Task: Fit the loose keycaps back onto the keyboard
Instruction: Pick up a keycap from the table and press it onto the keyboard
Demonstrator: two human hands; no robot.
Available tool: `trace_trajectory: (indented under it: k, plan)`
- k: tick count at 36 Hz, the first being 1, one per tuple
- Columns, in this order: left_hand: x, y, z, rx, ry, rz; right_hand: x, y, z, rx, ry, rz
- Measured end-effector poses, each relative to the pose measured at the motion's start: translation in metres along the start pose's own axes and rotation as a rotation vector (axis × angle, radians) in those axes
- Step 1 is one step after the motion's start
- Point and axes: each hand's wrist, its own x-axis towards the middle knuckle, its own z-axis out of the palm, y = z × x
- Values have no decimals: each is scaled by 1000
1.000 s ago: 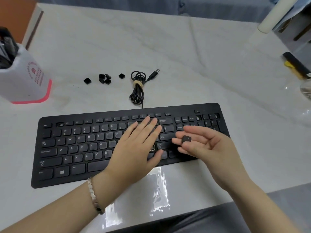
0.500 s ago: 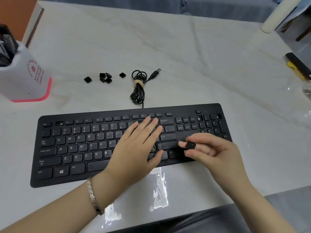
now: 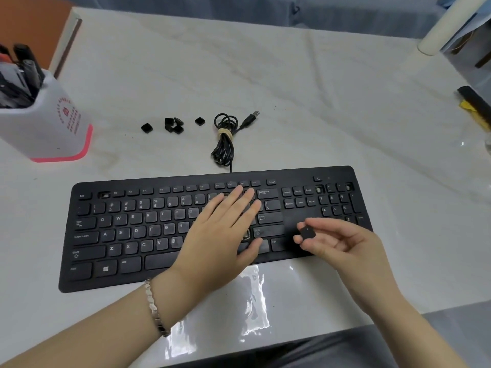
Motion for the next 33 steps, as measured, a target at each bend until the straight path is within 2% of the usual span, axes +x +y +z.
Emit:
trace_trajectory:
  k: [6, 10, 15, 22, 25, 28, 33]
  plan:
    - [0, -1, -4, -101, 4, -8, 2, 2, 1, -66, 29, 18]
    - [-5, -11, -18, -195, 26, -93, 7, 7, 4, -186, 31, 16]
    - [-17, -38, -35, -141, 55, -223, 16, 9, 17, -285, -43, -34]
    - [-28, -72, -56, -33, 59, -408, 30, -3, 52, -253, -138, -83]
    - [-31, -85, -59, -12, 26, -420, 37, -14, 68, -172, -173, -68]
    - [-33, -91, -62, 4, 8, -381, 48, -19, 79, -297, -177, -109]
    - [-32, -93, -60, -9, 23, -380, 64, -16, 88, -673, -143, -337]
